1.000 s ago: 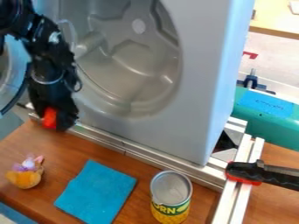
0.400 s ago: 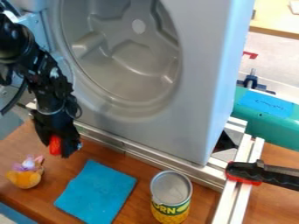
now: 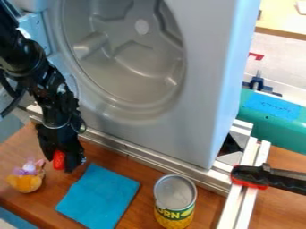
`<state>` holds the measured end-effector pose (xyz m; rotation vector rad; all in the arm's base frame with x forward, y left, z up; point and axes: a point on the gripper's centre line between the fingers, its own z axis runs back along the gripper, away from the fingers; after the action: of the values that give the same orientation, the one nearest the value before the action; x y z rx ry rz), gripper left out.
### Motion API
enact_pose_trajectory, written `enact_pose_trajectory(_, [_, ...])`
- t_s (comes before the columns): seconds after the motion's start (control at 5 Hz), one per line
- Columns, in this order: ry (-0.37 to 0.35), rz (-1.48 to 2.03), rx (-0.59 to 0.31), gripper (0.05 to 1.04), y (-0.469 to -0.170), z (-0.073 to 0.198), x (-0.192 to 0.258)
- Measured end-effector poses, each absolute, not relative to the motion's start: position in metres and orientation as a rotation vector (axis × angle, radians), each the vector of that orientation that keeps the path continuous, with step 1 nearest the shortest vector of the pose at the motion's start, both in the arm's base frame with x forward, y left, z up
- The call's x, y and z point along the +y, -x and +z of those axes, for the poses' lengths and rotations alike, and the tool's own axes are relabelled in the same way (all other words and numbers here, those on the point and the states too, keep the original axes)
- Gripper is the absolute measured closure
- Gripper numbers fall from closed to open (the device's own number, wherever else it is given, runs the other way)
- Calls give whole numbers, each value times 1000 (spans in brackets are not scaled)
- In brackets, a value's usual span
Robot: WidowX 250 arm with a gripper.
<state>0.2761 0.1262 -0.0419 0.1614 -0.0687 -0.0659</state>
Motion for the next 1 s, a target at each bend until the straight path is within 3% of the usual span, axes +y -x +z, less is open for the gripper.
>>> enact_pose_trajectory(0.4, [-170, -29, -63, 263, -284, -56, 143])
enact_pose_trajectory(0.6, [-159, 5, -39, 202, -283, -60, 148])
enact_pose_trajectory(0.8, [-142, 46, -19, 67, -280, -61, 146])
enact_pose_trajectory(1.0, [-129, 81, -26, 73, -281, -57, 144])
